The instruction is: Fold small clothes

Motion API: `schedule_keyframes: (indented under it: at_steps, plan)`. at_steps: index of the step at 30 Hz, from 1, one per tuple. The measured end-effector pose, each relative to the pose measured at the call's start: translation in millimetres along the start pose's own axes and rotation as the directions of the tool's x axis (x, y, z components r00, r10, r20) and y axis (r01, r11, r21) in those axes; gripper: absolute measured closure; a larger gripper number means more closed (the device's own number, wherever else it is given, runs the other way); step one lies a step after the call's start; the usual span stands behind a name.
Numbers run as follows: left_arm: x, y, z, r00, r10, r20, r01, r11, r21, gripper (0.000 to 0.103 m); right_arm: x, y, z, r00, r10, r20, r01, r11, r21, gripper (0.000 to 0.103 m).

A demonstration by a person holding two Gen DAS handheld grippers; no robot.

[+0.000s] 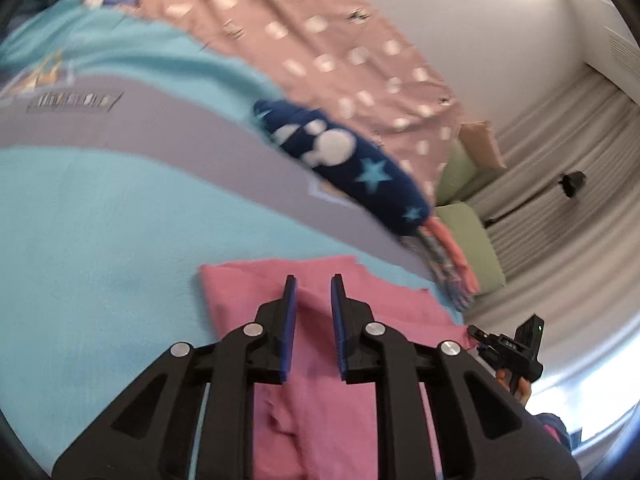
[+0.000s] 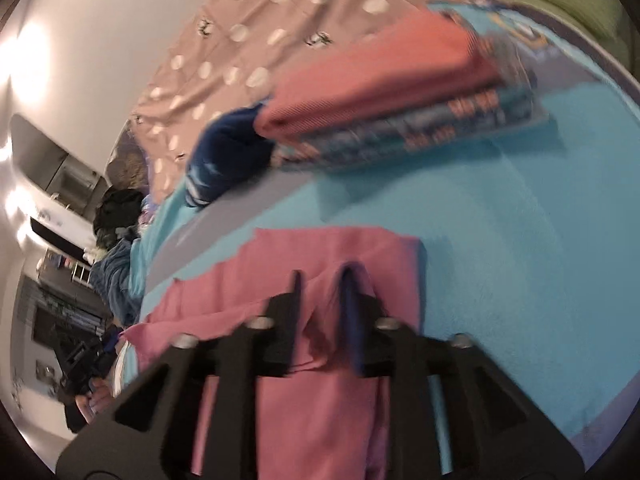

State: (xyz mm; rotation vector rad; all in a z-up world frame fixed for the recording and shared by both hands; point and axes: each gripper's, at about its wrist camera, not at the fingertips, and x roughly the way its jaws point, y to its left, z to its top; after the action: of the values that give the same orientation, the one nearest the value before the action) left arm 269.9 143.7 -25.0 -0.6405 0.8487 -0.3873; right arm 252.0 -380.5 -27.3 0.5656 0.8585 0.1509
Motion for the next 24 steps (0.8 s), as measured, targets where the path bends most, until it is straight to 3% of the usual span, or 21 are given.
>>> schedule_keyframes:
  at_steps: [6,8,10,11,14,16,17,20,22,23,24]
  plan:
    - [-2.9,-19.8,-22.9,0.998,0.067,-0.014,-0.064,0.979,0.193,0.073,-25.4,15.7,-15.1,0.992,-0.118,0.038,0.124,0.967,-0.222,0.049]
    - [-8.0,-29.5,-32.2,0.995,0.101,-0.007,-0.096,0.959,0.267,0.065,-33.2,24.4,-26.5,0.985,-0.168,0.045,0.173,0.925,-0.337,0.046]
    - [-12.2,-36.1,-41.4,0.989,0.145,0.010,-0.140,0.933,0.332,0.059,-38.0,33.6,-43.6,0.971,-0.231,0.059,0.232,0.854,-0.466,0.038]
    - [-11.5,-38.2,-45.4,0.986,0.164,0.016,-0.159,0.918,0.363,0.058,-36.5,37.2,-47.6,0.963,-0.260,0.067,0.256,0.820,-0.512,0.035]
    - [0.3,-47.3,-58.9,0.960,0.280,0.005,-0.244,0.827,0.506,0.054,-21.8,44.3,-62.2,0.932,-0.354,0.075,0.321,0.714,-0.623,0.031]
    - [14.7,-51.7,-60.2,0.939,0.343,0.018,-0.292,0.772,0.564,0.050,-7.2,45.3,-58.6,0.920,-0.386,0.067,0.338,0.696,-0.634,0.031]
    - [26.8,-54.4,-57.6,0.927,0.373,0.034,-0.318,0.735,0.599,0.048,1.9,45.9,-50.6,0.921,-0.383,0.067,0.336,0.699,-0.631,0.031]
    - [52.5,-55.6,-44.5,0.910,0.409,0.068,-0.355,0.683,0.639,0.047,17.9,41.2,-19.7,0.931,-0.356,0.079,0.337,0.757,-0.559,0.031]
    - [67.2,-54.3,-28.4,0.918,0.393,0.053,-0.335,0.695,0.636,0.047,23.5,32.2,4.1,0.951,-0.302,0.065,0.296,0.831,-0.471,0.032]
    - [72.0,-52.8,-19.5,0.931,0.365,0.025,-0.300,0.722,0.623,0.049,26.5,27.8,12.3,0.962,-0.269,0.050,0.263,0.862,-0.433,0.035]
    - [74.8,-50.9,-13.3,0.941,0.337,0.000,-0.268,0.749,0.606,0.054,28.8,22.9,19.0,0.972,-0.232,0.031,0.225,0.891,-0.394,0.047]
